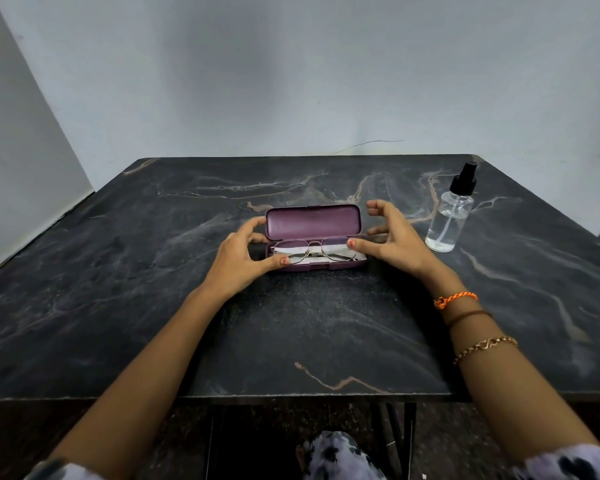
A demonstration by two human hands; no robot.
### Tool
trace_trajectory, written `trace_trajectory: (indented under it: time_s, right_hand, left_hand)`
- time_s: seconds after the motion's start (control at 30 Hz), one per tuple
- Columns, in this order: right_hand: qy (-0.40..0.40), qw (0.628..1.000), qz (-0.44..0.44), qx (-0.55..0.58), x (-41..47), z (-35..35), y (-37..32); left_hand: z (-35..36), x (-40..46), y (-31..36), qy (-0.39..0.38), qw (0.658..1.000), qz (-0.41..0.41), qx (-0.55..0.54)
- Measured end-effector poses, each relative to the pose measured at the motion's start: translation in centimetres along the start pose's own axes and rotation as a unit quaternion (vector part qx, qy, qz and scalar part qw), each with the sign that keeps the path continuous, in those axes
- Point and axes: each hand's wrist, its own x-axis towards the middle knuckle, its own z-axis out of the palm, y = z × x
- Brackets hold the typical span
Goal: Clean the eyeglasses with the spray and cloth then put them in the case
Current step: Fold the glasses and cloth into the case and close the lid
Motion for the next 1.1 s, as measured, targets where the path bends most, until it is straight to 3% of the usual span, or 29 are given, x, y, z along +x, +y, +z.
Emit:
trace_trajectory:
  time_s: [0.3, 0.7, 0.93, 1.1]
  right_hand:
    - [-0.07, 0.997, -0.032, -0.022, 0.0, 1.1, -0.1]
    - [-0.025, 0.995, -0.098, -0.015, -0.6, 1.4, -0.8]
    - [-0.021, 0.989, -0.126, -0.074, -0.7, 1.6, -0.8]
    - [-0.039, 0.967, -0.182, -0.176, -0.7, 1.8, -1.0]
  left_hand:
    - [-0.1, 0.1, 0.0, -0.008, 1.0, 0.011, -0.013]
    - [-0.3, -0.1, 0.3, -0.033, 0.999, 0.014, -0.024]
    - [-0.2, -0.1, 0.3, -0.027, 0.998, 0.061, 0.022]
    - [-0.2, -0.2, 0.3, -0.047, 0.994, 0.086, 0.039]
